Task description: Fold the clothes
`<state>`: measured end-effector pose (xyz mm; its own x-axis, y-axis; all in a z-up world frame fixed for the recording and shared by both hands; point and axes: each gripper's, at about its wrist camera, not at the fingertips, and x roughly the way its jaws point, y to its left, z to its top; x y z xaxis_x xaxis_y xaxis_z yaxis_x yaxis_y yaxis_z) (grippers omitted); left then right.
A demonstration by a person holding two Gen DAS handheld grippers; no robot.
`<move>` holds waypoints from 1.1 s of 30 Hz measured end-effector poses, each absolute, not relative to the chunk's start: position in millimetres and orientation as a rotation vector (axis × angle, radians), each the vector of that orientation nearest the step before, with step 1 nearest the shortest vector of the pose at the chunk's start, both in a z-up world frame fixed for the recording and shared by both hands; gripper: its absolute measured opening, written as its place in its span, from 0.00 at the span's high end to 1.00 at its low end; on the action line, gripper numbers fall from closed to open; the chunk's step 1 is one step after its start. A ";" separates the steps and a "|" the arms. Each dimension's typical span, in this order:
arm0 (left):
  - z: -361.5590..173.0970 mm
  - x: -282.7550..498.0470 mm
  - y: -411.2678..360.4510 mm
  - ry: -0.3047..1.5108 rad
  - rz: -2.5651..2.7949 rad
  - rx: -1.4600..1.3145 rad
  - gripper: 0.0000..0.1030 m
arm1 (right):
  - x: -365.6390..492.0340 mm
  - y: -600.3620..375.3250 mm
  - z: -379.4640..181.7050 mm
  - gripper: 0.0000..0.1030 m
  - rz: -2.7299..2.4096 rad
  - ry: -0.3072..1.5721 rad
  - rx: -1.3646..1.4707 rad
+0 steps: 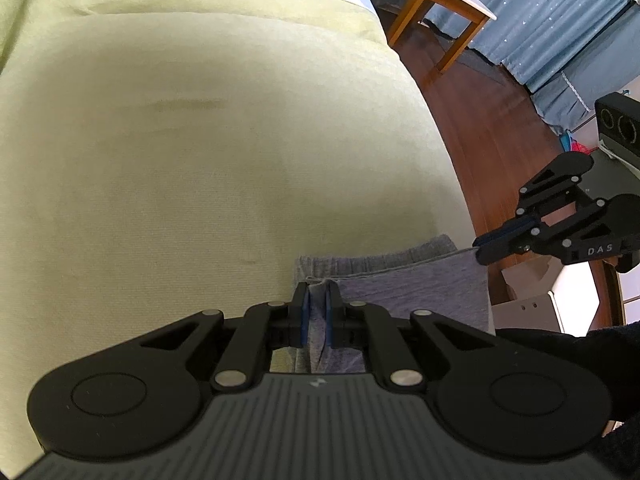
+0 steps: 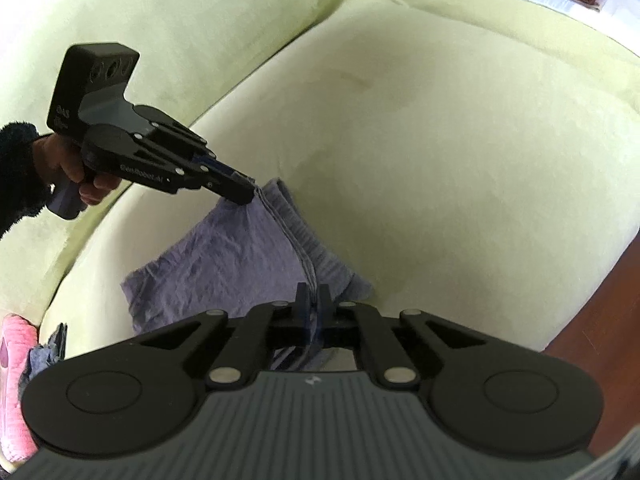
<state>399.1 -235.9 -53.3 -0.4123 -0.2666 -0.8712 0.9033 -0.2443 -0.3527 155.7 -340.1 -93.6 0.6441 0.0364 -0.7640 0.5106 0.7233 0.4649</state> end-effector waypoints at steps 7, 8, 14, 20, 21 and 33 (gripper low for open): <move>-56.3 402.5 -240.3 1.142 -1.766 0.871 0.95 | 152.3 -342.7 -90.1 0.98 -0.317 0.830 0.726; -59.5 401.6 -241.4 1.143 -1.763 0.877 0.95 | 152.7 -342.6 -92.5 0.98 -0.321 0.835 0.727; -70.3 411.0 -248.2 1.213 -1.650 0.843 0.49 | 159.2 -345.6 -108.9 0.77 -0.361 0.913 0.757; -46.3 468.3 -221.9 1.218 -1.273 0.701 0.50 | 161.9 -345.6 -82.5 0.67 -0.487 0.954 0.600; -36.1 471.5 -207.3 1.214 -1.221 0.670 0.50 | 163.0 -343.8 -73.7 0.70 -0.477 0.939 0.563; -46.7 338.7 -39.0 1.349 -0.748 0.293 0.49 | 234.5 -282.0 -80.8 0.83 0.059 1.031 0.260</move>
